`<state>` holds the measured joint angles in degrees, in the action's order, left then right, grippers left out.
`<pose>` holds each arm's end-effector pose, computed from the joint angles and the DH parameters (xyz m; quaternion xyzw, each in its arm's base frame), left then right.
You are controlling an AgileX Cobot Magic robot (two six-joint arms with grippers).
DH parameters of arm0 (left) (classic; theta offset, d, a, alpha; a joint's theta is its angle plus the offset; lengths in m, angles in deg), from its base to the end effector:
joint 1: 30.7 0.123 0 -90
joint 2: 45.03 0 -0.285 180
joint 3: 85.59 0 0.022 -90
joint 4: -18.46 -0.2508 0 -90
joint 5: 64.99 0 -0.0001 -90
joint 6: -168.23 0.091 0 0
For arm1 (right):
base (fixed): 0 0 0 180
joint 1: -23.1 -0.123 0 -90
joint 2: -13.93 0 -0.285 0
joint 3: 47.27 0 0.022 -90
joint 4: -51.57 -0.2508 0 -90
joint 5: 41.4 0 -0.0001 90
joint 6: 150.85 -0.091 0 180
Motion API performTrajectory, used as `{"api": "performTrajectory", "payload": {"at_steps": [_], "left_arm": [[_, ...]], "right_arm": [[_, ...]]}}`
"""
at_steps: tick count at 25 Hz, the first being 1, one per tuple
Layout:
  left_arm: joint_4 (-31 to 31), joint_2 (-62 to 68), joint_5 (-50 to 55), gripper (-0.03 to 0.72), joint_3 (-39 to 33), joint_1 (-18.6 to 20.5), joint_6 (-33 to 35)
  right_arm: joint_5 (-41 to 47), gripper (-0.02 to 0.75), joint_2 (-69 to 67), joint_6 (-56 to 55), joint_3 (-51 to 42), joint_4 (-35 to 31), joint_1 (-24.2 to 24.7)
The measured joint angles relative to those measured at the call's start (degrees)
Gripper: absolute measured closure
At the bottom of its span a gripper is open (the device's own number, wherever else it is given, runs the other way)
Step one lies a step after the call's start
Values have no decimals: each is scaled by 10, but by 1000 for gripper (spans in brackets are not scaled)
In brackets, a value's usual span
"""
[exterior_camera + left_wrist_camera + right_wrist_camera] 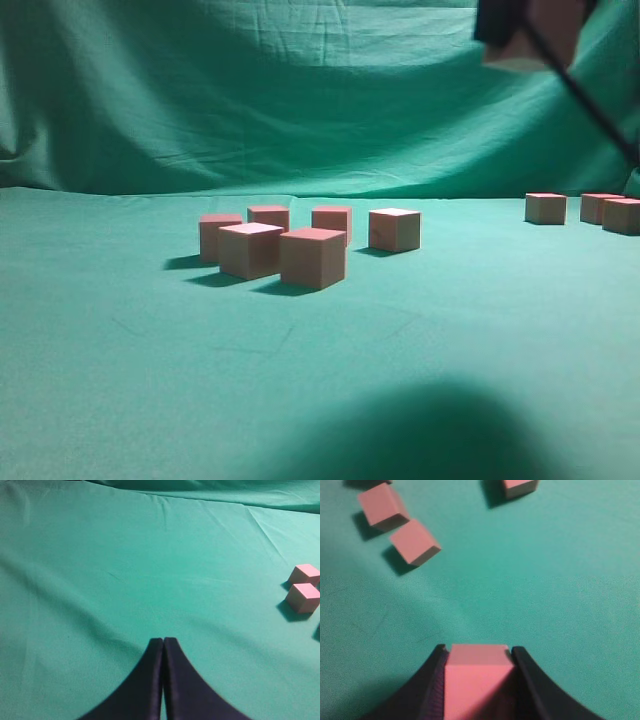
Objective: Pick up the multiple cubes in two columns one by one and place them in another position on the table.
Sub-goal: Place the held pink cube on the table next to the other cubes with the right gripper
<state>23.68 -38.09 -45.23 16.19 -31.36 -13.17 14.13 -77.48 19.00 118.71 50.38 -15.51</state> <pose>0.0530 -0.0034 0.1771 -0.0297 0.7919 -0.0493 0.6079 0.2211 0.1786 0.2764 -0.2382 0.9570 0.0768 0.1467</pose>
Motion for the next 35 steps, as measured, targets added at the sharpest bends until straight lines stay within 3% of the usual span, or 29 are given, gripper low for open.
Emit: {"api": "performTrajectory", "payload": {"at_steps": [8,24,30,35], "left_arm": [[0,0,0,688,0,0,0],[0,0,0,688,0,0,0],[0,0,0,688,0,0,0],[0,0,0,688,0,0,0]], "right_arm": [[-128,475,-21,-113,-42,-4,-83],[-214,475,-170,-133,-42,15,-89],[-228,475,-186,-188,-42,81,-89],[-231,475,-196,-206,-36,95,-89]]}}
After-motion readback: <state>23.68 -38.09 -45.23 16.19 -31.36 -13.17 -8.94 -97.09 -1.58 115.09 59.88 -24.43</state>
